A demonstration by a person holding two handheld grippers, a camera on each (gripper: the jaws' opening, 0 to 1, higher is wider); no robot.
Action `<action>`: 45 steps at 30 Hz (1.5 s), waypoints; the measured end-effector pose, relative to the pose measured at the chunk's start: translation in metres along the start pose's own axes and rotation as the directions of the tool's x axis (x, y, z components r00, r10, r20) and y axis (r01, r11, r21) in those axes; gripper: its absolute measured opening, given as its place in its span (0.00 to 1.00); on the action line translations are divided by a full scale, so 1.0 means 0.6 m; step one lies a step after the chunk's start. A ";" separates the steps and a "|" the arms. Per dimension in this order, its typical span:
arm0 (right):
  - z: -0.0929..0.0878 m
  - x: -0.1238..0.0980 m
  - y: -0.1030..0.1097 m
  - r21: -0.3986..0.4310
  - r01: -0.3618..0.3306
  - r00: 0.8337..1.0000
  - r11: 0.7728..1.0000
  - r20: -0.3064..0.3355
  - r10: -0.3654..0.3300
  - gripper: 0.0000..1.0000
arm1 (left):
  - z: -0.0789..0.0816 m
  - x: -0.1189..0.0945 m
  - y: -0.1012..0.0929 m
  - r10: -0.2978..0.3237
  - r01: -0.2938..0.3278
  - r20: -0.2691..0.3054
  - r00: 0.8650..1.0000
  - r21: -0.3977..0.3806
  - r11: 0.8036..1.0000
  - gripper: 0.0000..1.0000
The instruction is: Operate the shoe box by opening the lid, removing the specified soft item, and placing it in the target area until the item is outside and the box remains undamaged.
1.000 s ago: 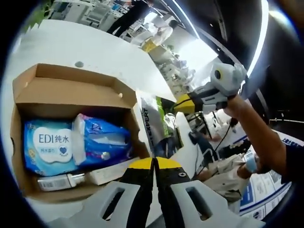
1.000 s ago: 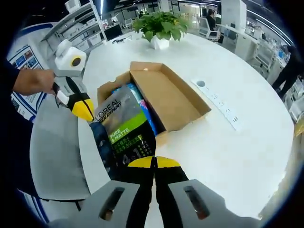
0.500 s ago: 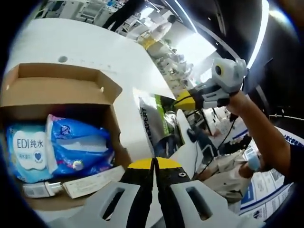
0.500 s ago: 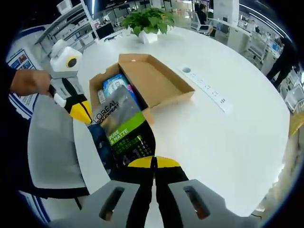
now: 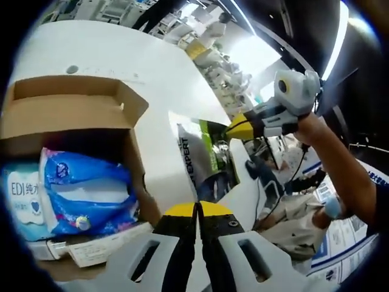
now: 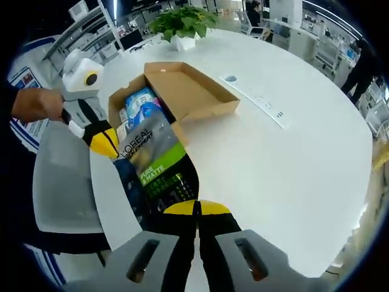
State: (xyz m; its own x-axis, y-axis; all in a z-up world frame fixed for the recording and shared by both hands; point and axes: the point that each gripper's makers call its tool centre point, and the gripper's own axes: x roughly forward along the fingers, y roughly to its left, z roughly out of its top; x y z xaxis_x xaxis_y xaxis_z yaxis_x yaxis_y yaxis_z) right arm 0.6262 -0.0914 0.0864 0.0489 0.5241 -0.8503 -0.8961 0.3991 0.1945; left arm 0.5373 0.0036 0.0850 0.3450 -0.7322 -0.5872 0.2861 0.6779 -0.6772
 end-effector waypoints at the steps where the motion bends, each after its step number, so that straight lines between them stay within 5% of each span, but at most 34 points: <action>1: -0.003 0.002 -0.005 -0.002 0.002 1.000 1.000 -0.003 -0.002 0.00 | 0.000 0.006 -0.001 0.002 -0.002 -0.002 1.000 -0.002 1.000 0.00; 14: -0.037 0.029 -0.060 0.019 0.014 1.000 1.000 -0.019 -0.013 0.00 | 0.011 0.076 0.027 0.095 -0.095 -0.025 0.995 0.026 0.995 0.00; 27: -0.066 0.082 -0.072 0.029 -0.014 0.998 0.999 -0.065 0.015 0.00 | -0.002 0.119 0.064 0.195 -0.175 -0.164 0.967 0.131 0.976 0.00; 31: -0.081 0.093 -0.070 0.044 -0.025 0.997 0.999 -0.078 0.028 0.00 | -0.008 0.123 0.074 0.248 -0.207 -0.214 0.945 0.198 0.958 0.00; 39: -0.102 0.105 -0.059 0.064 -0.043 0.995 0.997 -0.092 0.049 0.00 | -0.036 0.116 0.050 0.247 -0.197 -0.295 0.923 0.188 0.962 0.00; 45: -0.109 0.113 -0.050 0.064 -0.049 0.994 0.997 -0.089 0.055 0.00 | -0.072 0.121 0.061 0.367 -0.238 -0.360 0.857 0.356 0.904 0.00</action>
State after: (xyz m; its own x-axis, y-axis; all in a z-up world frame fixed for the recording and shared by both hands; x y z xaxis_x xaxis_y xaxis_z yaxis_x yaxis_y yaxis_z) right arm 0.6274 -0.1168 -0.0089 -0.0400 0.4757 -0.8787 -0.8671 0.4205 0.2671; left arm 0.5345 -0.0277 -0.0017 0.0790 -0.4024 -0.9121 0.4948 0.8101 -0.3146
